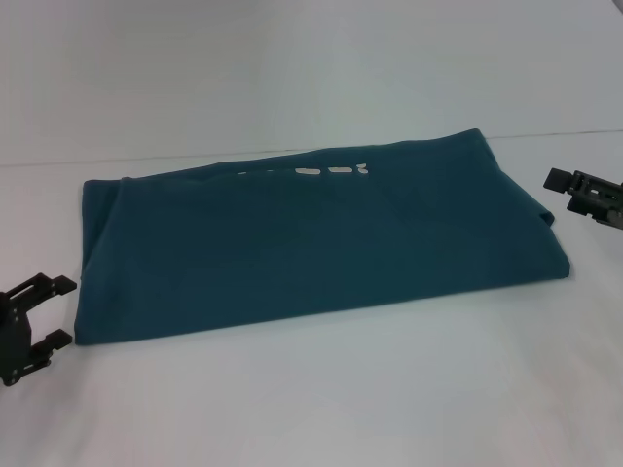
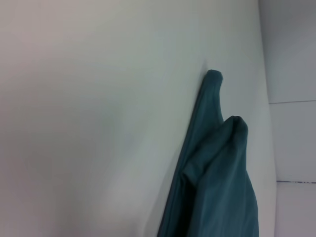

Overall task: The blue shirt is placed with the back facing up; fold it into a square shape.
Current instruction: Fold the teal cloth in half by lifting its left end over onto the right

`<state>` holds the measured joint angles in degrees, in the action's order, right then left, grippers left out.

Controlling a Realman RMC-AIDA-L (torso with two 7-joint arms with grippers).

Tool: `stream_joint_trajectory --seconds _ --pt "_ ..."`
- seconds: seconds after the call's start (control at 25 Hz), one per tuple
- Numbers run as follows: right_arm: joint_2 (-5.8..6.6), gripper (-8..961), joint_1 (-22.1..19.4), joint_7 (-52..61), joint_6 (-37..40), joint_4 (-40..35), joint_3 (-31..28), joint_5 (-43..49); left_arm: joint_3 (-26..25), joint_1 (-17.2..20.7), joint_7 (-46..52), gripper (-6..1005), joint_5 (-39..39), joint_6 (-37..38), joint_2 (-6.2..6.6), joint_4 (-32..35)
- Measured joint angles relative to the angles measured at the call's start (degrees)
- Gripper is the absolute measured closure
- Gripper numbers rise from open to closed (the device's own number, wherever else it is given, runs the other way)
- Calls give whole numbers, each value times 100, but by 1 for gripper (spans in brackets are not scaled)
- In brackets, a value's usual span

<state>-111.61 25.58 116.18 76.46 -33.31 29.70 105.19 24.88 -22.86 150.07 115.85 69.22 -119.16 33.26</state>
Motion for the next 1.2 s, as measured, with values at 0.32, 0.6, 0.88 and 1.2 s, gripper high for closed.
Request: stream_joint_trajectory --seconds 0.32,0.6,0.88,1.2 --pt "12 11 19 1 -31 0 1 -8 8 2 123 177 106 -189 -15 -122" --pt "16 11 27 5 -36 0 1 1 55 -72 135 179 139 -318 -10 -260" --pt "13 11 0 1 -35 0 1 17 140 -177 140 182 131 -422 3 -381" --pt "3 12 -60 -6 -8 0 1 -4 221 -374 139 177 155 -635 9 -442"
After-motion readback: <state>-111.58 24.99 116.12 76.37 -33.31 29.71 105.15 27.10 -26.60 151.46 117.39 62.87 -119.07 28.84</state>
